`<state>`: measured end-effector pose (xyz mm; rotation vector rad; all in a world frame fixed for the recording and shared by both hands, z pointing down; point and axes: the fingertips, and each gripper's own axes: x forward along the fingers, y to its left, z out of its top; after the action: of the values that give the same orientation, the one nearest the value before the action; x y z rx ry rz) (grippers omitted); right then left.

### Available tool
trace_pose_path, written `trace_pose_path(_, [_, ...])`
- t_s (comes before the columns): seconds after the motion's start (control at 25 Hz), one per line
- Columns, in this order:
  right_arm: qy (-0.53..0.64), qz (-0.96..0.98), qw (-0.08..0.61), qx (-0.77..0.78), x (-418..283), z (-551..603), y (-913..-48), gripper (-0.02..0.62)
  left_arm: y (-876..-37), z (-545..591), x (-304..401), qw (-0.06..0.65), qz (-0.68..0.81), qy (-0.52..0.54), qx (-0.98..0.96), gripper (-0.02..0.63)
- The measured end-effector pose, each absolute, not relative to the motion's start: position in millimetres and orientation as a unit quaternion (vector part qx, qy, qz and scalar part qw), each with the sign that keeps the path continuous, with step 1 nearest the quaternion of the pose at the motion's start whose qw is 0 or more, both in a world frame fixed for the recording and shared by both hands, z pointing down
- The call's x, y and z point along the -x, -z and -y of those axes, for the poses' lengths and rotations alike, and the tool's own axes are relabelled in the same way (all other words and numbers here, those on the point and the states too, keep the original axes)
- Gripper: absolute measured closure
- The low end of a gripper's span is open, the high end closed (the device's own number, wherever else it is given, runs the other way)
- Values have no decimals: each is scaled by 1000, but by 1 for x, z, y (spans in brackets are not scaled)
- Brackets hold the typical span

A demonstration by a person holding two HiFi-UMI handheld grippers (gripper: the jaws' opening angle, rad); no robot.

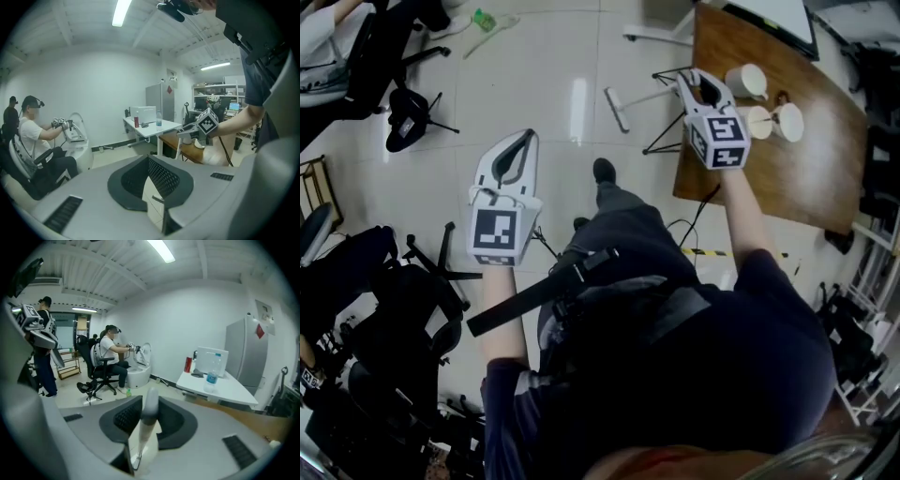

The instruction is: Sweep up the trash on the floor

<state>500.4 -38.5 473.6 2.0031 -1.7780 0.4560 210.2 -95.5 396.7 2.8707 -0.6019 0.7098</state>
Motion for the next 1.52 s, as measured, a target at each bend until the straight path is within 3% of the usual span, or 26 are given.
trace_pose_path(0.6, [-104, 828, 241, -495, -372, 170, -440, 488, -420, 119, -113, 135, 353, -248, -892, 606])
trace_pose_path(0.96, [-81, 874, 223, -425, -248, 197, -415, 488, -409, 138, -82, 98, 356, -220, -903, 606])
trace_pose_path(1.16, [-73, 873, 216, -432, -186, 233, -420, 489, -409, 152, -24, 148, 350, -162, -911, 606])
trace_pose_path(1.52, [-42, 906, 223, -358, -35, 294, -416, 489, -420, 183, 131, 136, 412, -198, -879, 606])
